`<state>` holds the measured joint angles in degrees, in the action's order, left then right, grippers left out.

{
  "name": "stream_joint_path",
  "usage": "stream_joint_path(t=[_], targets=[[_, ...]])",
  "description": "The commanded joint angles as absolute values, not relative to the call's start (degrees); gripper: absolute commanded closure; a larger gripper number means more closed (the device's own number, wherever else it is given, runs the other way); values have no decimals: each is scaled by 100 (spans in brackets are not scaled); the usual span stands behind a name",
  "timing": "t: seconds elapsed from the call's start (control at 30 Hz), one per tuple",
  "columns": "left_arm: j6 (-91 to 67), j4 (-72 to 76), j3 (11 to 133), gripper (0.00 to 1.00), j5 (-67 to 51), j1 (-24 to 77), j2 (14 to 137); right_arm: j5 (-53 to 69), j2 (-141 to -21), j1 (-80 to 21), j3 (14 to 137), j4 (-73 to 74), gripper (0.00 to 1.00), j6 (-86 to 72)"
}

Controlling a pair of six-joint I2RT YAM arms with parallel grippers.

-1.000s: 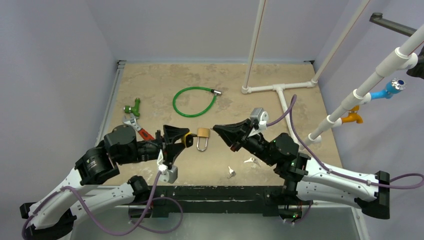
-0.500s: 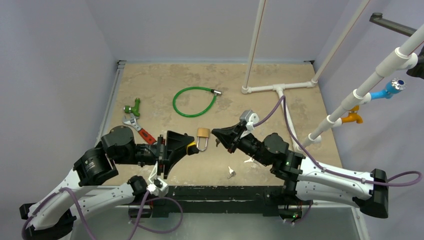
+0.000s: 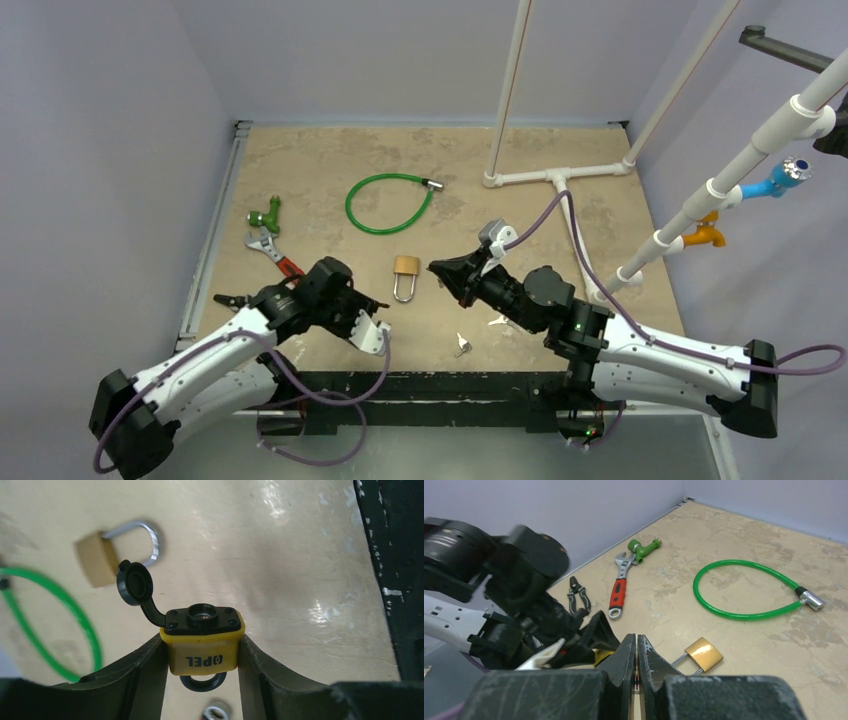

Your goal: Unlock with the key

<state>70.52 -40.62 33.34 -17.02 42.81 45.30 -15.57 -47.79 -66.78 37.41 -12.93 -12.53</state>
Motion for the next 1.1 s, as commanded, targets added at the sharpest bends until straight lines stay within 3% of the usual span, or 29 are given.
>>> stream_joint_path(t=[0.0, 0.4, 0.43, 0.47, 0.53, 0.57, 0.77, 1.07], targets=[[6589, -3460, 3274, 100, -1504, 4107, 5450, -1647, -4447, -6662, 3797, -1138, 100, -1659], [6635, -2981, 3086, 97, -1327, 4174, 7169, -1610, -3524, -6658, 3974, -244, 100, -1771], [6557, -3076, 3181, 85, -1339, 4181, 7185, -1606, -3496, -6666, 4009, -186, 100, -1761], [6518, -3198, 3268, 55, -1366, 4181, 7205, -1613, -3480, -6663, 4046, -127, 100, -1765], [6332, -3266, 3421, 14, -1429, 4184, 7192, -1688, -3483, -6662, 4095, -61, 100, -1762], [6177, -3282, 3503, 2, -1488, 4184, 7139, -1733, -3513, -6662, 4115, -49, 100, -1774], [5040, -4135, 4717, 0, -2299, 4176, 6242, -1800, -3790, -6662, 4335, -122, 100, -1904], [3293, -5014, 6366, 0, -3422, 4175, 4663, -896, -4228, -6662, 5020, -238, 100, -1787]])
